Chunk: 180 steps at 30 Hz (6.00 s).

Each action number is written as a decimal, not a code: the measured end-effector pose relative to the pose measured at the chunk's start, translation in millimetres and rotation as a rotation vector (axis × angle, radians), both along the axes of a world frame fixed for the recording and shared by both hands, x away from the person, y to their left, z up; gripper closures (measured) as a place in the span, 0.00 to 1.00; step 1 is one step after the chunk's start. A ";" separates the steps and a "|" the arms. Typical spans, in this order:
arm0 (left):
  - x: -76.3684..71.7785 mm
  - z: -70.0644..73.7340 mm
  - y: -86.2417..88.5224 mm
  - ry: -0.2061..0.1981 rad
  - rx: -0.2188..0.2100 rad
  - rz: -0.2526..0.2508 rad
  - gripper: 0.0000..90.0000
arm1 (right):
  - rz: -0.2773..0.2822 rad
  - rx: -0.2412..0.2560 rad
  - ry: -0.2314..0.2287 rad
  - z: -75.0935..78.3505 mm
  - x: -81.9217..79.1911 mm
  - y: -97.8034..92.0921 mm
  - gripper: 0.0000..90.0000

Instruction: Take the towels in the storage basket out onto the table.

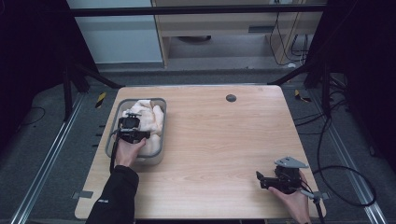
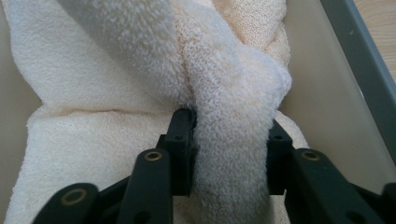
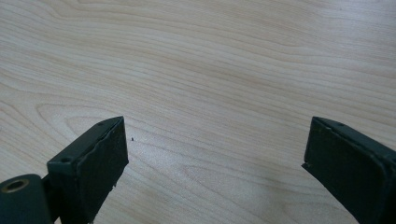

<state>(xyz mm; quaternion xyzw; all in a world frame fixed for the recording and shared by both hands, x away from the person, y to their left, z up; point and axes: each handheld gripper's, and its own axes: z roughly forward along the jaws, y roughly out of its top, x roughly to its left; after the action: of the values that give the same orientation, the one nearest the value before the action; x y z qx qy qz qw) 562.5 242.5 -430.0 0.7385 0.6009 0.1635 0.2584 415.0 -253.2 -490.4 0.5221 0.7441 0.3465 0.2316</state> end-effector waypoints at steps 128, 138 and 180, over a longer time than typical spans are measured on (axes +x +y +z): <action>-103.6 261.7 -90.4 -0.570 -0.091 -0.412 0.82 | -0.004 0.004 0.005 0.9 0.2 -3.4 0.06; -100.7 243.2 -123.5 -0.534 -0.112 -0.486 0.82 | -0.013 -0.002 -0.003 1.3 0.1 -6.1 0.06; -71.5 55.8 -210.1 -0.221 -0.132 -0.630 0.79 | -0.074 -0.046 0.002 -6.8 3.6 -25.8 0.06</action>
<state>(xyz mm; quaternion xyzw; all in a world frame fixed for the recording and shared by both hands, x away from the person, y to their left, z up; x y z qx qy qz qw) 490.9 32.4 -374.2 0.8474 0.3210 0.1154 0.4070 418.6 -279.0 -497.2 0.5440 0.7324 0.3201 0.2552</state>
